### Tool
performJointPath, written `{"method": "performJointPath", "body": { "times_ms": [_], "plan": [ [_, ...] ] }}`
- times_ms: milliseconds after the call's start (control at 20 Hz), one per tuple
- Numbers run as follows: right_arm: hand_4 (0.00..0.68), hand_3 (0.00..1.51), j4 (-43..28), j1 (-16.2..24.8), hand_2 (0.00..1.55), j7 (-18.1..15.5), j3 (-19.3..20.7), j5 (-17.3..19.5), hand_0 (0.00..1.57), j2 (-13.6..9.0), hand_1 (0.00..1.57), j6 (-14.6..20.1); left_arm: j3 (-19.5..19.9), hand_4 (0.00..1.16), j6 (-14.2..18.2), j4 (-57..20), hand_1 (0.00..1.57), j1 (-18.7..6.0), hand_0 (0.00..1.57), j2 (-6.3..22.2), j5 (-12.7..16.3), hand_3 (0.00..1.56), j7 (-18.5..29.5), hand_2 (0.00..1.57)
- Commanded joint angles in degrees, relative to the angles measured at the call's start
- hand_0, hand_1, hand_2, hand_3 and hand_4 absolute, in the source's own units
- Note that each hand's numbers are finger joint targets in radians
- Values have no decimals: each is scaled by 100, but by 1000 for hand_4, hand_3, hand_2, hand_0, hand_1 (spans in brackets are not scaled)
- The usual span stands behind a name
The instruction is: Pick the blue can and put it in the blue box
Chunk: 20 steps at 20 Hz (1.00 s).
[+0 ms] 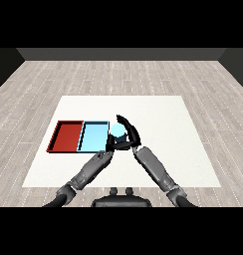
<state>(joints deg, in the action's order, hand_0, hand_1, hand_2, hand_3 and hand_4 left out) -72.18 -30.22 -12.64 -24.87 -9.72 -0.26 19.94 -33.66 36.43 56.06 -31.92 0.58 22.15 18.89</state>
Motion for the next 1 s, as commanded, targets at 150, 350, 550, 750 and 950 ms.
{"method": "performJointPath", "body": {
  "times_ms": [150,350,550,750,950],
  "plan": [
    [0,0,-227,246,0,51,523,206,0,24,0,-71,-18,1147,59,127,1571,148,1571,-56,-66,1493,112,1571],
    [0,0,-768,164,0,182,801,-740,0,25,0,-83,86,1142,-103,-108,1571,282,1571,-57,263,1490,357,1571],
    [0,0,-1532,702,0,-5,1338,-908,0,-539,0,-840,562,1144,-131,-380,1571,209,1571,-28,225,1487,686,1571],
    [0,0,-2181,1178,0,-105,1815,-1382,0,-724,0,-1067,703,1139,8,45,1571,25,1571,556,70,1468,148,1568],
    [0,0,-2575,1674,0,-86,2265,-1536,0,-971,0,-1044,1034,1150,-158,-251,1571,-176,1571,1009,-14,1476,-11,1563]
  ]
}}
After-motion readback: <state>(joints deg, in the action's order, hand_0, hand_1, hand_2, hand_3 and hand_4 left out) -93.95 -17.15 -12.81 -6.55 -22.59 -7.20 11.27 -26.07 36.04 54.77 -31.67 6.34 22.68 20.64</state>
